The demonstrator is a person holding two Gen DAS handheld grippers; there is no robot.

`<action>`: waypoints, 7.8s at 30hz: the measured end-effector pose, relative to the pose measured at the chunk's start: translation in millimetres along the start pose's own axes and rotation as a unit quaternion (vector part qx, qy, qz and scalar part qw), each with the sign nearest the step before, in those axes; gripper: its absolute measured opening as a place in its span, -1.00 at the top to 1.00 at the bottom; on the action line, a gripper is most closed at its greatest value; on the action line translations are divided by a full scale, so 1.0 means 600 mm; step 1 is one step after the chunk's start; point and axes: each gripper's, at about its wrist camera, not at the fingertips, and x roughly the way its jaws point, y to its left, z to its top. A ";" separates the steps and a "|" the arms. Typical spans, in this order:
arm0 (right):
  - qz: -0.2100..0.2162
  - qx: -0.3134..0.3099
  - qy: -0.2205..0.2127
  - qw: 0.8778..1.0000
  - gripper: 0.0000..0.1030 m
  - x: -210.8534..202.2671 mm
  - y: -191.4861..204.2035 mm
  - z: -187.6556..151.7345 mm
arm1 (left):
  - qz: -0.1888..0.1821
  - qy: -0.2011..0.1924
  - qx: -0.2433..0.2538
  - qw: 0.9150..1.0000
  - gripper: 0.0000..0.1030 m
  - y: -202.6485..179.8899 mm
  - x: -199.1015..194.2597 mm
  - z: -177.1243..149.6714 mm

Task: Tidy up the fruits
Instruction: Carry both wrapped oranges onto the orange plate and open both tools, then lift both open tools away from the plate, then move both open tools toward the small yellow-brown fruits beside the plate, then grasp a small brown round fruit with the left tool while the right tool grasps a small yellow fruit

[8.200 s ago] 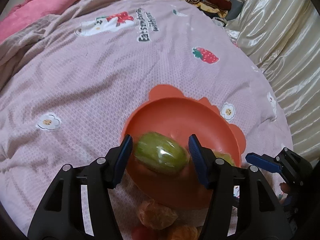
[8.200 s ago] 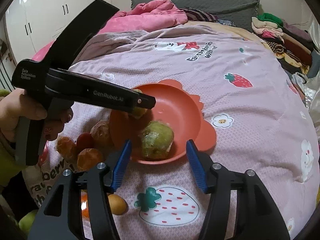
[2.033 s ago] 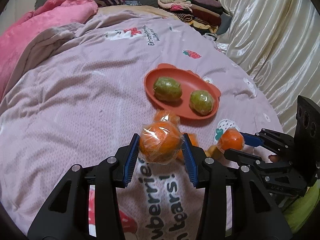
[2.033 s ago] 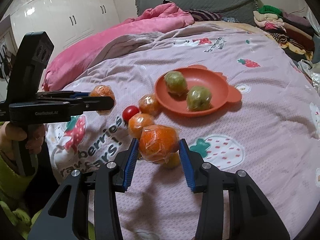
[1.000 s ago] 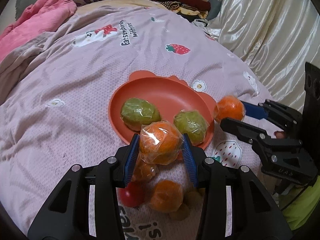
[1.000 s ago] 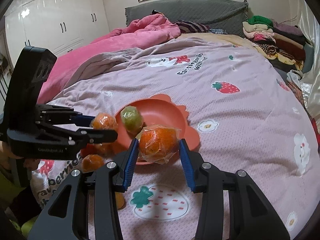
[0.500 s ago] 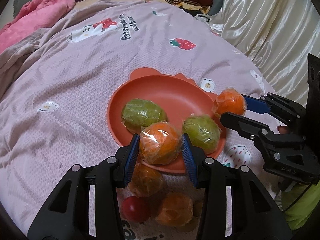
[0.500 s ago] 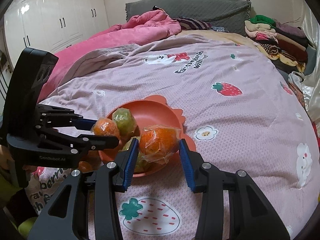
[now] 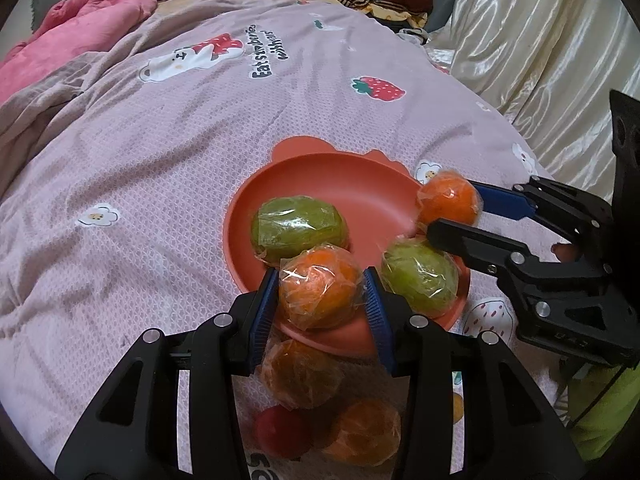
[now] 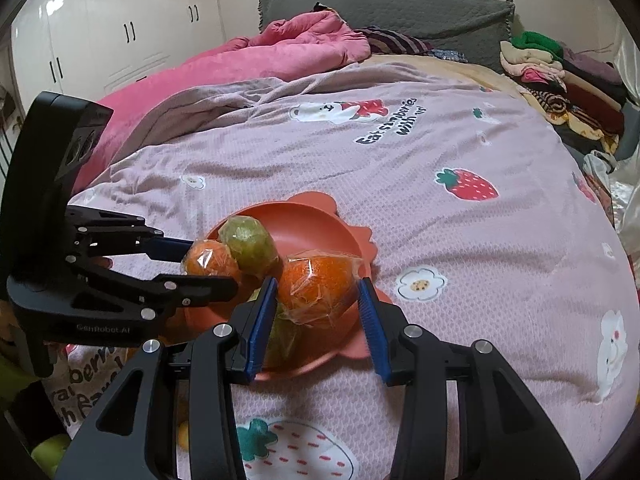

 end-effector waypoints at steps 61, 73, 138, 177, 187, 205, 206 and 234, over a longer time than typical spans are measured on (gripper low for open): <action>-0.009 -0.007 0.024 1.000 -0.05 0.014 -0.019 0.023 | 0.001 -0.012 -0.011 1.000 0.10 0.015 -0.020 -0.007; -0.014 -0.003 0.017 1.000 -0.30 0.001 -0.012 0.017 | 0.004 -0.033 -0.020 0.999 -0.10 0.023 -0.051 -0.006; -0.036 -0.003 -0.027 0.999 -0.85 -0.128 0.039 -0.040 | 0.047 -0.093 -0.042 0.994 -0.81 0.012 -0.169 -0.055; -0.025 -0.020 0.001 0.999 -0.85 -0.152 0.093 -0.117 | 0.057 -0.090 -0.037 0.994 -0.81 -0.012 -0.204 -0.128; -0.023 -0.028 0.013 0.999 -0.83 -0.145 0.097 -0.132 | 0.049 -0.068 -0.023 0.996 -0.81 -0.030 -0.181 -0.156; 0.002 -0.055 0.054 0.997 -0.32 -0.103 0.100 -0.157 | 0.017 -0.018 0.016 1.000 -0.41 -0.059 -0.126 -0.198; 0.006 -0.056 0.056 0.997 -0.23 -0.099 0.100 -0.158 | 0.013 -0.014 0.016 1.000 -0.34 -0.060 -0.122 -0.199; 0.082 -0.080 0.073 0.991 0.54 -0.036 0.107 -0.148 | -0.016 0.012 0.001 1.000 0.41 -0.059 -0.064 -0.182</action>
